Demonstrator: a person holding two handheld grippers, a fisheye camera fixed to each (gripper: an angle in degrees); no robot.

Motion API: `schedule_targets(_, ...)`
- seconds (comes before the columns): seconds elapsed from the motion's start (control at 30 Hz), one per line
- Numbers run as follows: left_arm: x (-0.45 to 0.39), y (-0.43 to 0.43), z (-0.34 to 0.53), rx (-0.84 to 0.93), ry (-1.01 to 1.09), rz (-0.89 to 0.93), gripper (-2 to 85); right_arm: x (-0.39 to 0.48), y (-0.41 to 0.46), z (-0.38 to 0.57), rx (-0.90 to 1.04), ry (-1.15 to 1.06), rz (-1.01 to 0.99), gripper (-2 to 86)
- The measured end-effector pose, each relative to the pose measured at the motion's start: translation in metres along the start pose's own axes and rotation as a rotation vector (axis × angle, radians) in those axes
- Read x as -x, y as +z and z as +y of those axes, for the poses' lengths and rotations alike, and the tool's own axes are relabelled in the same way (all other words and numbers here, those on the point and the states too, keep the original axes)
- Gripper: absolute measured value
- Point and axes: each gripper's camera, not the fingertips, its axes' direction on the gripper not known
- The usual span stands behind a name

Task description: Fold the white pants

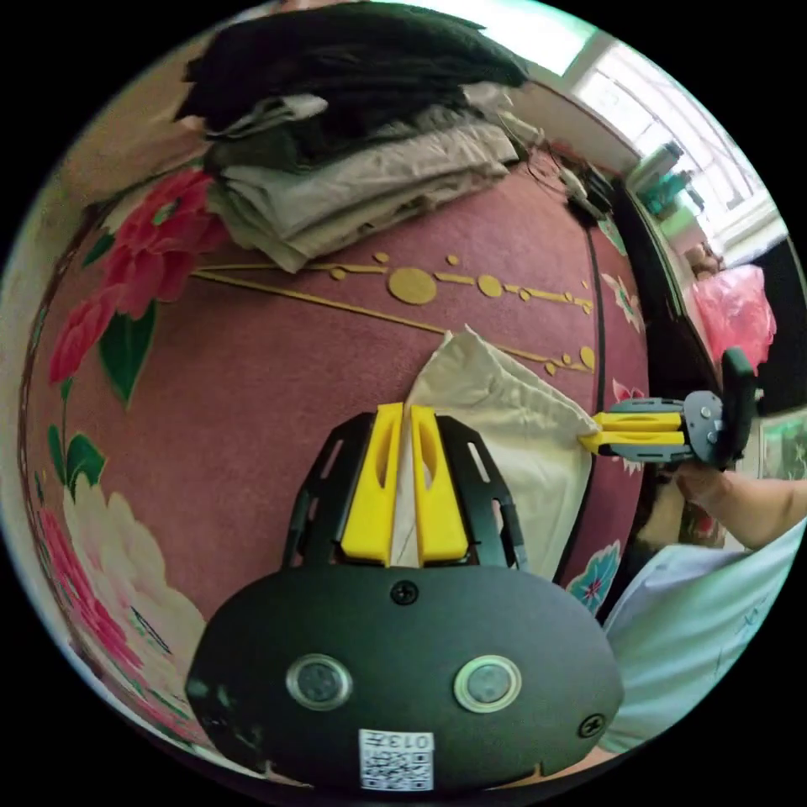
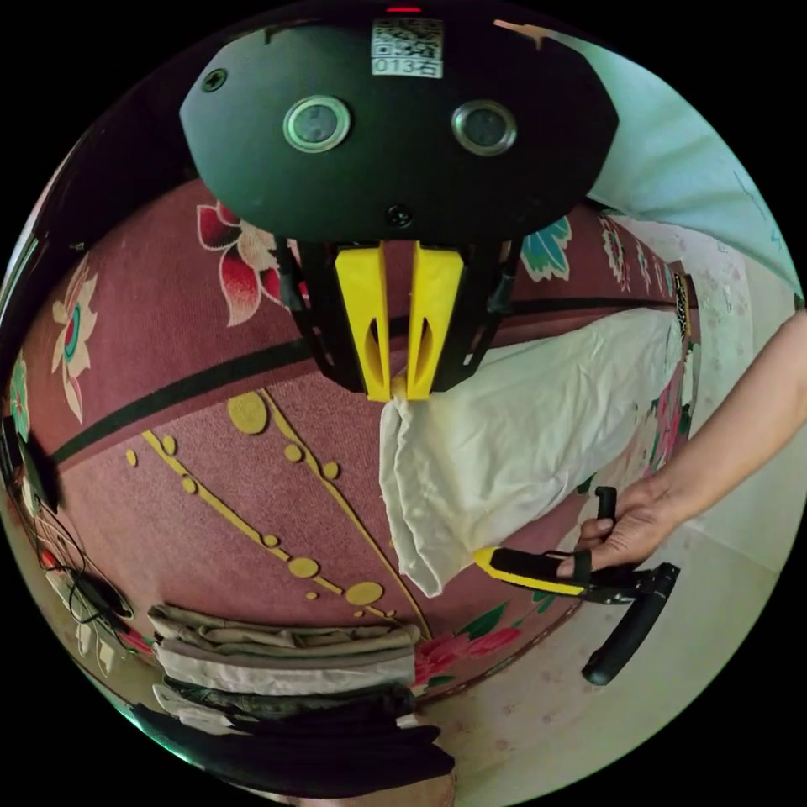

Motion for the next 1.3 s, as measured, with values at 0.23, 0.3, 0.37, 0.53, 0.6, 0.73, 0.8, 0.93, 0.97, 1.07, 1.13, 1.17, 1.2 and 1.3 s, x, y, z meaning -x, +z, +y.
schedule_targets(0.23, -0.030, -0.032, 0.110, -0.121, -0.027, -0.334, 3.3, -0.009, -0.008, -0.018, -0.026, 0.010, -0.048, 10.4)
schedule_targets(0.3, -0.031, -0.015, 0.120, -0.032, -0.005, -0.354, 3.0, -0.008, -0.007, -0.028, -0.021, 0.016, -0.056, 11.5)
schedule_targets(0.37, -0.020, 0.005, 0.124, 0.076, -0.026, -0.338, 2.5, -0.003, -0.003, -0.041, -0.006, 0.001, -0.054, 12.0)
schedule_targets(0.53, 0.007, -0.017, 0.136, 0.037, -0.199, -0.184, 1.5, 0.021, -0.006, -0.089, 0.000, -0.059, -0.041, 12.2)
schedule_targets(0.6, -0.002, -0.034, 0.147, -0.023, -0.190, -0.225, 1.3, 0.031, -0.005, -0.106, 0.011, -0.089, -0.051, 12.1)
schedule_targets(0.73, -0.024, -0.062, 0.189, -0.098, -0.246, -0.198, 2.0, 0.050, 0.011, -0.141, 0.095, -0.123, -0.023, 11.7)
schedule_targets(0.8, -0.033, -0.062, 0.206, -0.085, -0.255, -0.221, 2.4, 0.058, 0.015, -0.149, 0.115, -0.114, 0.018, 10.0)
schedule_targets(0.93, -0.030, -0.044, 0.241, -0.027, -0.326, -0.256, 2.3, 0.097, 0.012, -0.161, 0.164, -0.201, 0.080, 3.9)
schedule_targets(0.97, -0.029, -0.044, 0.246, -0.034, -0.341, -0.243, 2.1, 0.102, 0.012, -0.163, 0.165, -0.193, 0.098, 3.5)
schedule_targets(1.07, -0.015, -0.061, 0.260, -0.023, -0.433, -0.149, 0.9, 0.117, 0.004, -0.172, 0.170, -0.187, 0.111, 2.4)
schedule_targets(1.13, -0.014, -0.091, 0.276, -0.080, -0.447, -0.215, 0.3, 0.110, -0.014, -0.179, 0.150, -0.100, -0.044, 2.0)
schedule_targets(1.17, -0.014, -0.098, 0.282, -0.092, -0.454, -0.254, 0.2, 0.111, -0.022, -0.180, 0.127, -0.093, -0.090, 1.9)
schedule_targets(1.2, -0.010, -0.105, 0.294, -0.067, -0.476, -0.315, 0.1, 0.116, -0.039, -0.181, 0.087, -0.103, -0.157, 1.8)
schedule_targets(1.3, 0.014, -0.096, 0.332, -0.049, -0.524, -0.168, 0.0, 0.145, -0.079, -0.182, 0.007, -0.142, -0.267, 1.6)
